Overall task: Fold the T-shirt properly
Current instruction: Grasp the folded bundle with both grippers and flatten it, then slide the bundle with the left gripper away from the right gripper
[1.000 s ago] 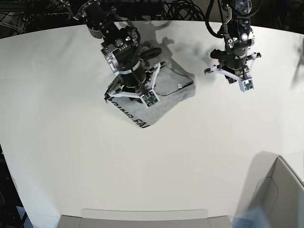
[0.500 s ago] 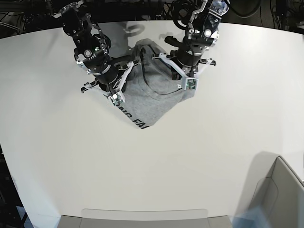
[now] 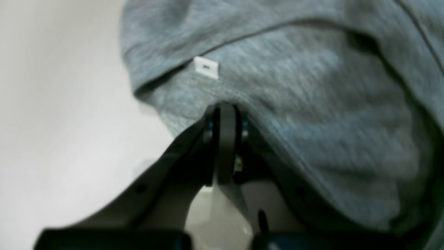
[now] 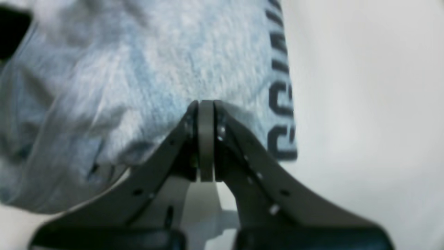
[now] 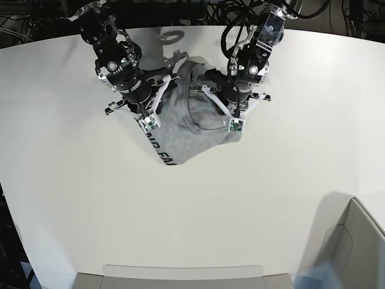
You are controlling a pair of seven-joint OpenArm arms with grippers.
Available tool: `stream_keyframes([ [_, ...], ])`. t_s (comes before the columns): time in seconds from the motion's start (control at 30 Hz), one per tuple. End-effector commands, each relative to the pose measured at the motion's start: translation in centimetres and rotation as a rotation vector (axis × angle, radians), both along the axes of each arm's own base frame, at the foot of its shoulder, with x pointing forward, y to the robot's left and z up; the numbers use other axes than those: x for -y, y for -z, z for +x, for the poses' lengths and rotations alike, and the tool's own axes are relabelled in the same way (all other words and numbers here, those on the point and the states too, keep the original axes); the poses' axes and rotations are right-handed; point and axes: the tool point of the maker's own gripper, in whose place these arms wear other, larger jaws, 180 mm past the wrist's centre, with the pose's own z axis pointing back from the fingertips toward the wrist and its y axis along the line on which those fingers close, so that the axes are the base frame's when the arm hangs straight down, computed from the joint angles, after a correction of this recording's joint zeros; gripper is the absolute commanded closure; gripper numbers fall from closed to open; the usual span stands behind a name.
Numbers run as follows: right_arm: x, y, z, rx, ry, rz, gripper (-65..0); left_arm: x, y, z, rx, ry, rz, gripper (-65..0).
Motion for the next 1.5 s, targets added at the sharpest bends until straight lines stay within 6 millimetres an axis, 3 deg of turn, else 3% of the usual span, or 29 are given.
stream_keyframes([
  [0.0, -0.6, -2.3, 1.2, 0.077, 0.002, 0.038, 0.0, 0.1, -1.4, 1.2, 0.054, -0.006, -0.008, -1.8],
  [0.23, 2.5, -6.9, 3.6, 0.212, 0.1, 0.058, 0.0, 1.5, -7.8, 2.1, 0.214, 0.007, -0.09, -1.8],
  [0.47, 7.6, -7.2, 4.6, 0.234, 0.195, -0.014, 0.0, 4.2, -6.2, -4.4, 0.114, 0.097, -0.135, -1.7],
  [0.63, 9.1, -5.8, 5.3, 0.202, 0.219, -0.049, 0.0, 8.0, -4.5, -9.0, 0.034, 0.284, -0.136, -1.7],
  [0.77, 9.1, -3.1, 5.5, 0.131, 0.215, -0.059, 0.0, 7.7, -2.5, -9.7, -0.011, 0.302, -0.096, -1.7],
  [0.9, 7.5, -0.5, 5.0, 0.089, 0.135, -0.042, 0.0, 6.6, 0.0, -7.7, -0.036, 0.303, -0.016, -1.7],
  [1.0, 6.5, 0.2, 4.2, 0.066, 0.106, -0.037, 0.0, 5.7, 1.4, -7.2, -0.055, 0.291, 0.02, -1.7],
  [1.1, 5.0, 0.6, 3.0, 0.051, 0.051, -0.034, 0.0, 2.9, 0.8, -4.7, -0.024, 0.194, 0.039, -1.7],
  [1.27, 1.3, 1.4, 0.5, 0.018, -0.058, -0.009, 0.0, -3.7, 0.2, -1.1, 0.016, -0.003, 0.084, -1.8],
  [1.37, -0.7, 1.7, -0.5, 0.005, -0.12, 0.0, 0.0, -5.0, -1.3, 2.9, 0.116, -0.032, 0.108, -1.8],
  [1.47, -2.5, 1.8, -1.4, -0.002, -0.168, 0.016, 0.0, -6.0, -1.0, 5.7, 0.156, -0.051, 0.144, -1.8],
])
